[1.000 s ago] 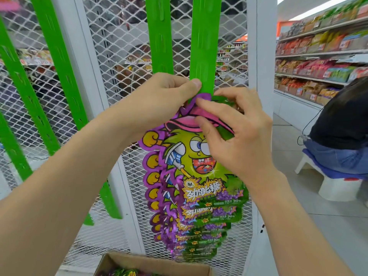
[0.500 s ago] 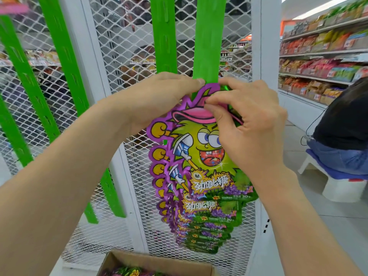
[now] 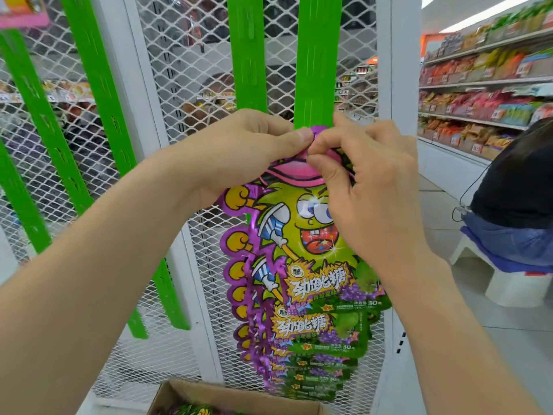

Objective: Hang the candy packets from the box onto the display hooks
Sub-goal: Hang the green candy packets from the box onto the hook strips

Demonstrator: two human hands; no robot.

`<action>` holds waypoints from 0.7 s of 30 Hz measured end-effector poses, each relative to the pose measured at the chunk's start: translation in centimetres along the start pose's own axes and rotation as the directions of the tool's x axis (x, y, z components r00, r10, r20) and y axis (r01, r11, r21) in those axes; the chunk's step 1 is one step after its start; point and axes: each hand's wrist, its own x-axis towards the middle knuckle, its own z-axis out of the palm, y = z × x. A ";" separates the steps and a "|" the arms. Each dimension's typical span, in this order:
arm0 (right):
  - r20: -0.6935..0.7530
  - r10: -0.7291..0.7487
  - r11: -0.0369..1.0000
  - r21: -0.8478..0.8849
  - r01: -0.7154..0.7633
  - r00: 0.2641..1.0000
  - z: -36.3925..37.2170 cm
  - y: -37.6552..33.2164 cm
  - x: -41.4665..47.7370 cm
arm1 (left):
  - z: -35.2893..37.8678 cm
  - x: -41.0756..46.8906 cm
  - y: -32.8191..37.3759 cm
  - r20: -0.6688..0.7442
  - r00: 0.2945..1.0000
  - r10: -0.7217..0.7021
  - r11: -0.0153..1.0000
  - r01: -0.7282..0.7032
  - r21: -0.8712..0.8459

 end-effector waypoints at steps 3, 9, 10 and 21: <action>0.021 0.034 0.999 0.033 -0.035 0.999 0.3 0.5 -0.4 | 0.5 -0.3 -0.1 0.023 1.000 -0.010 0.999 0.011 -0.043; 0.061 0.074 0.996 0.039 -0.077 0.995 0.7 1.3 -1.4 | 0.7 -0.1 -0.3 -0.024 1.000 -0.017 1.000 0.017 0.018; 0.070 0.074 0.996 0.038 -0.077 0.995 0.8 1.4 -1.6 | 0.7 0.0 -0.5 -0.032 0.999 -0.002 0.999 0.004 0.041; -0.040 0.028 0.999 -0.037 -0.029 0.999 1.8 -0.4 -6.8 | 5.1 -3.2 -7.2 -0.461 0.760 0.458 0.838 -0.195 0.510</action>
